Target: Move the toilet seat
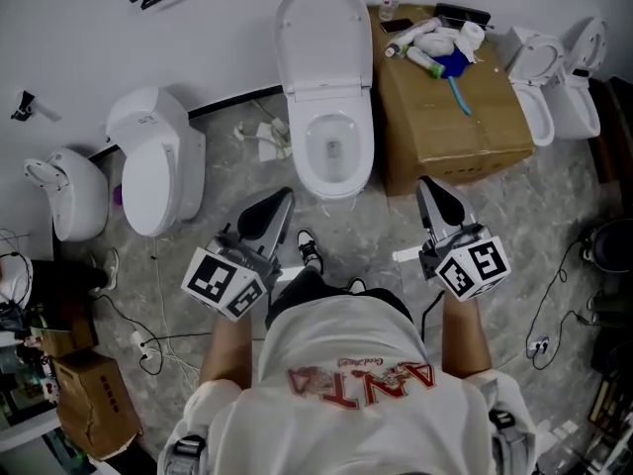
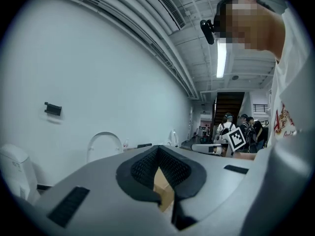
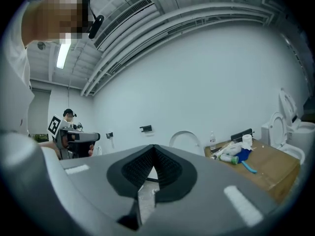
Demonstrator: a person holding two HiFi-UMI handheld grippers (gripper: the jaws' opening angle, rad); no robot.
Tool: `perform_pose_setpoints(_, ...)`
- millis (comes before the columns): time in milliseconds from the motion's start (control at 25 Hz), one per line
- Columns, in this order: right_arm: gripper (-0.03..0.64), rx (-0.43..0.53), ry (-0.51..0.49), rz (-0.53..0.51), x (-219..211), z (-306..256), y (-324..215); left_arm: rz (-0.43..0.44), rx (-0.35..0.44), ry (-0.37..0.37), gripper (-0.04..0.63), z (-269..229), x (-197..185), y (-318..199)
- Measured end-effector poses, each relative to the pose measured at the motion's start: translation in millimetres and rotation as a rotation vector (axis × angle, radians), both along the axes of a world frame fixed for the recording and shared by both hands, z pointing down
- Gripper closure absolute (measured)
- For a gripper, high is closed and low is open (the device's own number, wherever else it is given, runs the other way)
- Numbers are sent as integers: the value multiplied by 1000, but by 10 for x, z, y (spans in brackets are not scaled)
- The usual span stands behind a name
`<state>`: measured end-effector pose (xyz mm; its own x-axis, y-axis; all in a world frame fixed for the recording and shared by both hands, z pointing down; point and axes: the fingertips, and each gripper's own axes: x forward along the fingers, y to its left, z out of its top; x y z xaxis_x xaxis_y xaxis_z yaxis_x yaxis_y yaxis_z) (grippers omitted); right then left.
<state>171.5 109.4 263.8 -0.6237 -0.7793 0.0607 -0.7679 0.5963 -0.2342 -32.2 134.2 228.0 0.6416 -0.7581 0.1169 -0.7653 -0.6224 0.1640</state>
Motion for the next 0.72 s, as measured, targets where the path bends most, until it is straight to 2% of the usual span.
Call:
perform_pose_setpoints(240, 615, -65, 55, 9, -402, 115, -653, -17, -27, 22, 586, 192, -563, -772)
perform_pose_setpoints(440, 615, -115, 112, -13, -936, 313, -1181, -40, -116, 21, 586, 648, -1100, -1322)
perform_pose_setpoints(560, 615, -166, 148, -8, -1053, 577, -1370, -35, -172, 21, 586, 964, -1238, -1533)
perform_pose_setpoints(720, 615, -281, 93, 40, -948, 1077, -1591, -13, -255, 47, 586, 1396, -1230, -1725)
